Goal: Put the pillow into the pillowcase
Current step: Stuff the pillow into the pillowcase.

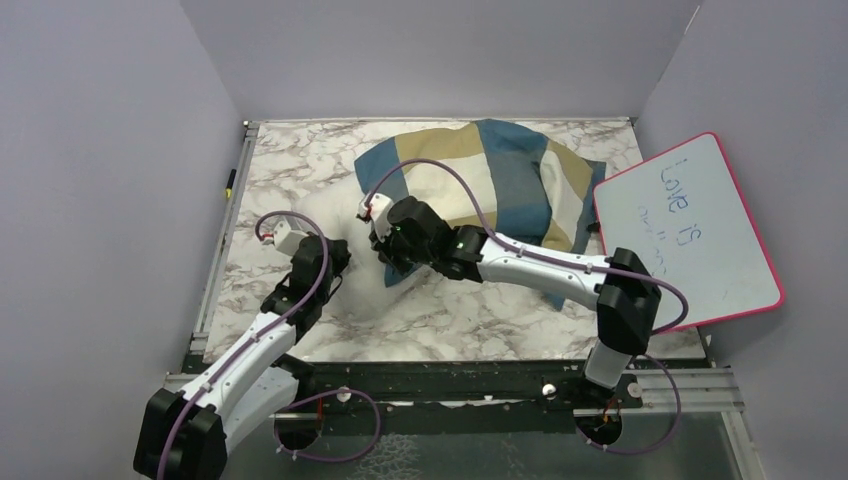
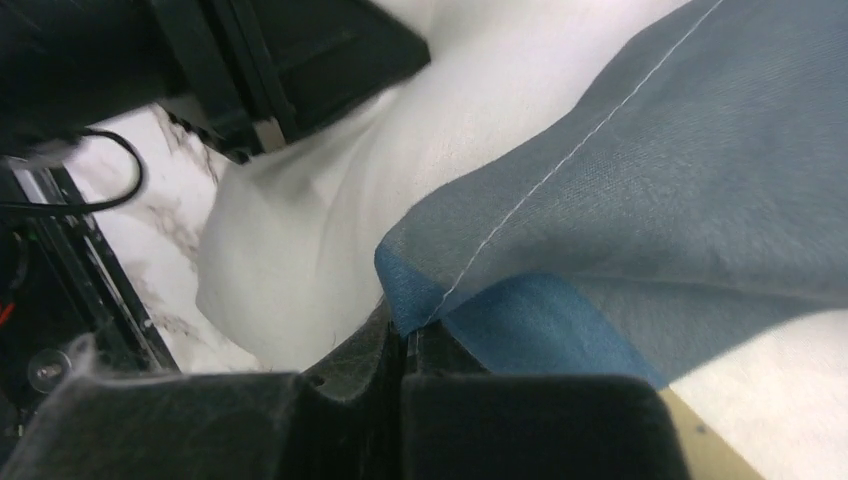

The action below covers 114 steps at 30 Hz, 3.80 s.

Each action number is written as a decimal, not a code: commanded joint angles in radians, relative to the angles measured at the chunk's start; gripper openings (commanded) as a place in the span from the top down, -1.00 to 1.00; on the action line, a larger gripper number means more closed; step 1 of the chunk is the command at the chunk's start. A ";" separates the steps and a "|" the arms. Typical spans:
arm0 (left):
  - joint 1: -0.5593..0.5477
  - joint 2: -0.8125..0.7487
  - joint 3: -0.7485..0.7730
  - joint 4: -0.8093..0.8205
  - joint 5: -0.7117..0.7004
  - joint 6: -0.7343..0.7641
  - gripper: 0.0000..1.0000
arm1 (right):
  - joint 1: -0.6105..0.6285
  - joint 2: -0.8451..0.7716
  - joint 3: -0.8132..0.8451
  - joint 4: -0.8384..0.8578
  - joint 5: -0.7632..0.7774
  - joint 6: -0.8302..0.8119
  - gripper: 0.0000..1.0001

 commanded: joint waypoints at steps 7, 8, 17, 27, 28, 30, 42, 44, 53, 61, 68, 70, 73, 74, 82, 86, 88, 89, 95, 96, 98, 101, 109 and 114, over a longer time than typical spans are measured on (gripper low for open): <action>-0.043 -0.082 0.047 -0.031 0.014 0.184 0.84 | 0.029 -0.099 -0.131 -0.038 0.225 0.296 0.23; -0.043 -0.099 0.063 -0.032 0.027 0.232 0.81 | 0.028 -0.142 -0.178 -0.026 0.232 0.338 0.05; -0.043 -0.169 0.159 -0.153 0.030 0.468 -0.01 | -0.123 -0.441 -0.400 -0.046 0.290 0.709 -0.74; -0.044 -0.055 0.242 -0.184 0.286 0.809 -0.29 | -0.253 -0.543 -0.502 -0.202 0.410 1.178 -0.85; -0.044 -0.060 0.250 -0.183 0.300 0.864 -0.30 | -0.269 -0.548 -0.519 -0.183 0.406 1.192 -0.86; -0.044 -0.079 0.268 -0.182 0.323 0.965 -0.31 | -0.308 -0.554 -0.559 -0.134 0.404 1.215 -0.88; -0.053 -0.099 0.303 -0.342 0.574 1.460 -0.36 | -0.444 -0.383 -0.697 0.482 0.255 0.975 -0.84; -0.056 -0.112 0.301 -0.365 0.617 1.527 -0.38 | -0.446 -0.354 -0.682 0.509 0.247 0.973 -0.76; -0.087 -0.066 0.233 -0.364 0.728 1.689 -0.46 | -0.482 -0.318 -0.693 0.674 0.214 0.955 0.98; -0.226 -0.013 0.202 -0.334 0.496 1.752 -0.38 | -0.481 -0.502 -0.603 0.510 0.240 0.806 0.99; -0.258 -0.027 0.279 -0.247 0.559 1.605 1.00 | -0.481 -0.624 -0.431 0.270 0.188 0.646 0.99; -0.258 -0.063 0.333 -0.214 0.564 1.484 1.00 | -0.481 -0.641 -0.349 0.141 0.175 0.598 0.99; -0.258 -0.120 0.414 -0.146 0.615 1.278 1.00 | -0.481 -0.650 -0.205 -0.028 0.137 0.562 0.99; -0.258 -0.134 0.441 -0.129 0.662 1.240 1.00 | -0.481 -0.652 -0.151 -0.076 0.124 0.561 0.99; -0.258 -0.130 0.493 0.025 0.646 0.795 1.00 | -0.481 -0.526 0.215 -0.121 0.048 0.514 0.99; -0.256 -0.034 0.514 -0.084 0.473 0.713 1.00 | -0.481 -0.341 0.249 -0.076 0.057 0.448 0.99; -0.247 0.032 0.529 -0.156 0.368 0.678 1.00 | -0.481 -0.253 0.203 0.008 0.018 0.445 0.98; -0.229 0.059 0.536 -0.192 0.347 0.657 1.00 | -0.481 -0.197 0.195 0.038 -0.007 0.452 0.98; 0.198 0.193 0.397 -0.117 0.781 0.381 1.00 | -0.481 0.177 0.301 0.090 -0.109 0.486 0.99; 0.263 0.217 0.361 -0.066 0.851 0.331 1.00 | -0.481 0.222 0.321 0.098 -0.123 0.498 0.99; 0.335 0.270 0.323 -0.008 0.937 0.301 1.00 | -0.480 0.295 0.377 0.096 -0.142 0.525 0.99; 0.384 0.341 0.317 -0.017 0.954 0.310 1.00 | -0.479 0.361 0.406 0.189 -0.192 0.534 0.62; 0.497 0.340 0.318 -0.103 0.755 0.402 0.89 | -0.480 0.270 0.413 0.149 -0.217 0.453 -0.36; 0.553 0.284 0.370 -0.140 0.579 0.398 0.42 | -0.497 0.106 0.304 0.071 -0.139 0.384 -0.65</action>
